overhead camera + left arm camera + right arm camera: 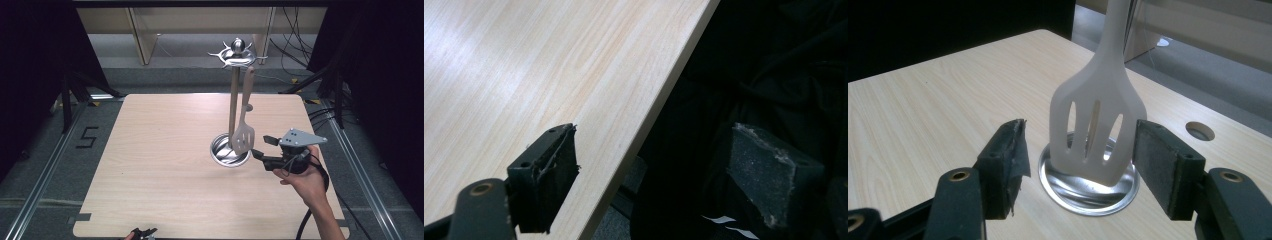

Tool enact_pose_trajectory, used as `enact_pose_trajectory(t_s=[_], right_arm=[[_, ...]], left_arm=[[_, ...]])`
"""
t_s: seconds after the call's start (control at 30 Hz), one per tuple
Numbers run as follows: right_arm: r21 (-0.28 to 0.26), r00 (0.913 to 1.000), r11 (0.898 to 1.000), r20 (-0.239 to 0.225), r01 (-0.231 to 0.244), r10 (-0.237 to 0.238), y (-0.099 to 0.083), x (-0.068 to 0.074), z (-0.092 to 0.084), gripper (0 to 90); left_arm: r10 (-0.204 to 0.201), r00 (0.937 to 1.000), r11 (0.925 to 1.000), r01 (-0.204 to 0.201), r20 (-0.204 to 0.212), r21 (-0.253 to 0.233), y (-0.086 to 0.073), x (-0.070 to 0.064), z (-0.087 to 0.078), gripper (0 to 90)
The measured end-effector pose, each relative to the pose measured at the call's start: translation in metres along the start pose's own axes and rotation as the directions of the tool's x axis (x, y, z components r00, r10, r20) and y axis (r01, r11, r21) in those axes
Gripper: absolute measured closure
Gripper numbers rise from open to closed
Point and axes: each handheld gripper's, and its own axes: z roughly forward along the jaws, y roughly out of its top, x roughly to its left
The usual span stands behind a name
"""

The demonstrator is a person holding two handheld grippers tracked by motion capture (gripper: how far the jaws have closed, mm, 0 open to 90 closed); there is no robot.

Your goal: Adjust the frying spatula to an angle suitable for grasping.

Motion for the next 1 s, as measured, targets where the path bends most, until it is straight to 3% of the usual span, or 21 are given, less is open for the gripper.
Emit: enact_pose_trajectory(t_s=[0.07, 0.1, 0.17, 0.23, 0.37, 0.47, 0.63, 0.7, 0.97, 1.0], right_arm=[[-0.013, 0.9999, 1.0, 0.013, 0.006, -0.006, -0.003, 0.0, 0.002, 39.2], [0.007, 1.0, 1.0, -0.003, -0.003, 0.003, -0.004, 0.001, 0.002, 39.1], [0.004, 0.9998, 1.0, 0.006, -0.02, 0.02, -0.005, 0.003, 0.003, 39.1], [0.013, 0.9999, 1.0, -0.004, 0.01, -0.01, -0.007, 0.002, 0.004, 38.8], [0.034, 0.9999, 0.999, -0.015, -0.003, 0.004, -0.009, 0.007, 0.006, 38.4], [0.028, 0.9993, 0.999, -0.022, 0.029, -0.029, -0.011, 0.007, 0.008, 38.0], [0.05, 0.9998, 0.999, -0.018, 0.01, -0.009, -0.017, 0.012, 0.007, 36.9], [0.06, 0.9994, 0.998, -0.034, 0.012, -0.01, -0.018, 0.012, 0.007, 36.8], [0.079, 0.9998, 0.997, -0.02, 0.012, -0.01, -0.027, 0.014, 0.008, 36.2], [0.089, 0.999, 0.996, -0.037, 0.028, -0.025, -0.028, 0.012, 0.009, 36.1]], left_arm=[[0.006, 1.0, 1.0, -0.006, 0.0, 0.003, 0.001, 0.0, 0.001, 19.1], [0.004, 1.0, 1.0, -0.004, -0.007, 0.0, 0.0, -0.001, 0.0, 19.1], [0.001, 1.0, 1.0, -0.001, -0.008, 0.001, 0.0, -0.001, 0.0, 19.1], [-0.002, 0.9999, 1.0, 0.002, -0.012, 0.0, 0.0, 0.0, 0.0, 19.1], [-0.003, 1.0, 1.0, 0.003, -0.001, 0.003, 0.0, 0.001, 0.001, 19.1], [-0.005, 1.0, 1.0, 0.005, -0.004, 0.002, 0.0, 0.001, 0.0, 19.1], [-0.003, 0.9999, 1.0, 0.003, 0.011, -0.001, 0.0, 0.001, 0.0, 19.1], [0.002, 1.0, 1.0, -0.002, -0.007, 0.004, 0.001, 0.0, 0.001, 19.1], [0.003, 0.9999, 1.0, -0.003, -0.011, -0.001, 0.0, 0.0, -0.001, 19.1], [0.001, 1.0, 1.0, -0.001, -0.007, -0.003, 0.0, 0.0, -0.001, 19.1]])
